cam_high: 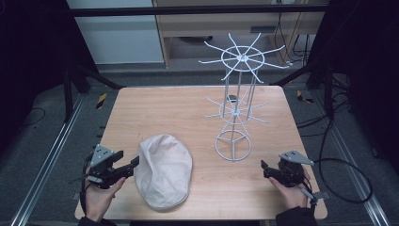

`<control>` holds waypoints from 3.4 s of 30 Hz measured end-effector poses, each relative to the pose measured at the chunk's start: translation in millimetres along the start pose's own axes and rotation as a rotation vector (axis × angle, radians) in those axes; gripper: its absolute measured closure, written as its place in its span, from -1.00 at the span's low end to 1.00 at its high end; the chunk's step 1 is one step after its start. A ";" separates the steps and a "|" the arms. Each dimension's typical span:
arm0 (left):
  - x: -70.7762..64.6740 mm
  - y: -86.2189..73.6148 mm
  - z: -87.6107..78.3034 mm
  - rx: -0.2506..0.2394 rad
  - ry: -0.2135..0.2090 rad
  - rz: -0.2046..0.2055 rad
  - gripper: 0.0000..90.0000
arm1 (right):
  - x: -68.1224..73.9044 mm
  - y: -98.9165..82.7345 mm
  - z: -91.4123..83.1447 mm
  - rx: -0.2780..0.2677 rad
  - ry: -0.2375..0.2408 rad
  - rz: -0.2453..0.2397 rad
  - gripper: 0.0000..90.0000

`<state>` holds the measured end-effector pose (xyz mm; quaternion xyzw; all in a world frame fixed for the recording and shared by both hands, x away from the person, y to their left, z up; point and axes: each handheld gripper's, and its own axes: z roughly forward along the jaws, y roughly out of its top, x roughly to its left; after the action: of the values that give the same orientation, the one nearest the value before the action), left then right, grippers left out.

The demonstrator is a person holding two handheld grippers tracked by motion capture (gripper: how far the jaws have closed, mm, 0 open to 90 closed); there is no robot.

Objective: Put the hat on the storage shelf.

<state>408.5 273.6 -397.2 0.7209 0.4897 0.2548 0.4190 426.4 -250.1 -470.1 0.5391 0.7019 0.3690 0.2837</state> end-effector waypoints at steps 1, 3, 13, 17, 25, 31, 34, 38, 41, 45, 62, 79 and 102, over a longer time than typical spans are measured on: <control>-0.7 1.1 0.0 -0.002 -0.001 0.003 -0.25 | -0.3 -0.2 -0.2 -0.001 0.001 0.002 -0.52; -3.1 4.0 1.0 -0.001 -0.009 0.008 -0.25 | -0.5 -0.6 -0.2 -0.004 0.001 0.004 -0.52; -17.2 11.5 16.6 0.043 -0.022 0.020 -0.24 | 0.1 -0.8 0.2 0.002 0.008 -0.004 -0.53; -22.9 12.4 24.0 0.066 -0.014 0.024 -0.24 | 0.2 -0.9 1.2 0.005 0.008 -0.012 -0.53; -30.6 8.2 37.5 0.109 0.004 0.030 -0.25 | -0.3 -0.9 1.7 0.011 0.006 -0.013 -0.53; -34.5 2.8 49.4 0.146 0.013 0.022 -0.24 | -1.1 -1.5 1.1 0.015 0.008 -0.003 -0.53; -35.1 1.3 54.1 0.166 0.023 0.017 -0.22 | -2.2 -2.3 1.8 0.019 0.009 -0.002 -0.53; -35.0 -2.8 60.7 0.189 0.029 0.005 -0.20 | -2.3 -2.5 2.3 0.019 0.013 -0.003 -0.53; -33.5 -5.0 63.4 0.202 0.034 0.005 -0.17 | -2.2 -2.4 2.6 0.020 0.012 -0.004 -0.51; -32.3 -6.7 67.1 0.222 0.044 0.001 -0.08 | -2.1 -2.7 3.2 0.026 0.015 0.000 -0.50; -27.4 -4.5 75.6 0.240 0.022 -0.081 0.86 | -4.8 -3.3 4.0 0.029 0.019 0.008 -0.48; -36.0 6.8 56.1 0.104 -0.059 -0.074 0.97 | -8.8 -3.8 2.6 0.023 0.024 0.018 -0.48; -36.4 36.9 -22.6 -0.235 -0.168 -0.046 0.97 | -11.5 -4.5 1.6 0.002 0.023 0.018 -0.50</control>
<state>394.9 241.9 -352.5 0.6744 0.4361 0.2396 0.5455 428.2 -261.5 -474.7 0.5414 0.7005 0.3771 0.2719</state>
